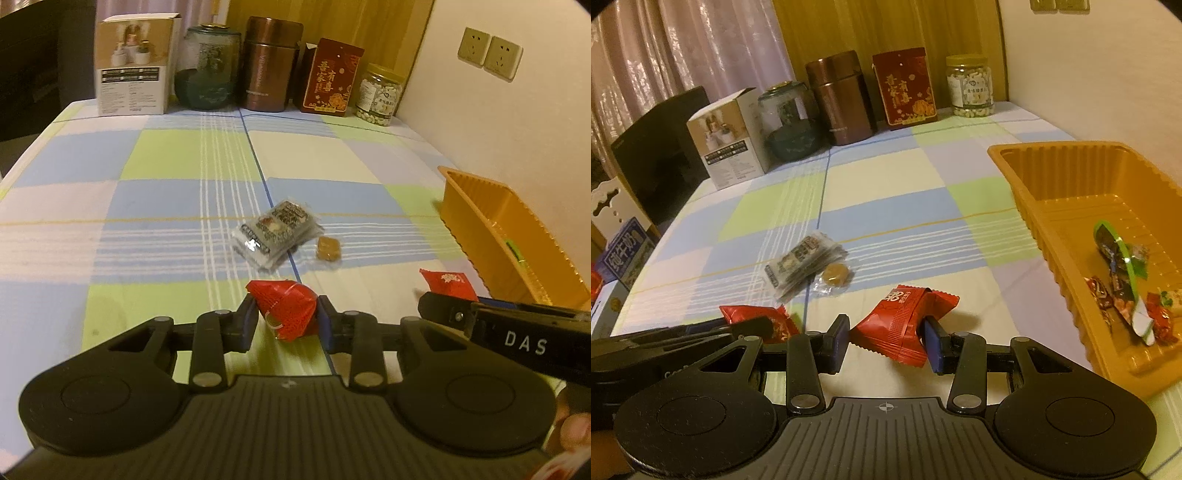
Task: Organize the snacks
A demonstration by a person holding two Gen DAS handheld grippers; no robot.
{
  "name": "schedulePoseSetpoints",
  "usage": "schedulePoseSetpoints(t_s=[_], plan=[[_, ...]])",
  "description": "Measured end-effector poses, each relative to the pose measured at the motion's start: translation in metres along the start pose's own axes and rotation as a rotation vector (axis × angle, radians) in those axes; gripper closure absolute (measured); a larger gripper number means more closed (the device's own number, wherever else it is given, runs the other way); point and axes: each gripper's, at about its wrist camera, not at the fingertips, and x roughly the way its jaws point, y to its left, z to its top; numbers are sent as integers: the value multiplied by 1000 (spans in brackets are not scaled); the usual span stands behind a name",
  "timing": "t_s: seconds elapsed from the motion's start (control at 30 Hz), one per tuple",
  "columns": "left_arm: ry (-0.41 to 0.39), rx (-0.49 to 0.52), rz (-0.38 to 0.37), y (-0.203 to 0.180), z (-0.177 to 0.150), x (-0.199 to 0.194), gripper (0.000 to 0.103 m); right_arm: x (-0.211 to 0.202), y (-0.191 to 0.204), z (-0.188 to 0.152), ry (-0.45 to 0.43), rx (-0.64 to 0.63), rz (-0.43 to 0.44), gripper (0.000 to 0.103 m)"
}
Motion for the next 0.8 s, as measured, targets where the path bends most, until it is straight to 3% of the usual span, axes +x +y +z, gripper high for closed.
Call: schedulePoseSetpoints(t_s=[0.2, 0.8], plan=[[-21, -47, 15, -5, -4, -33, 73, -27, 5, -9, -4, -4, 14, 60], [-74, -65, 43, -29, -19, -118, 73, -102, 13, -23, -58, -24, 29, 60]])
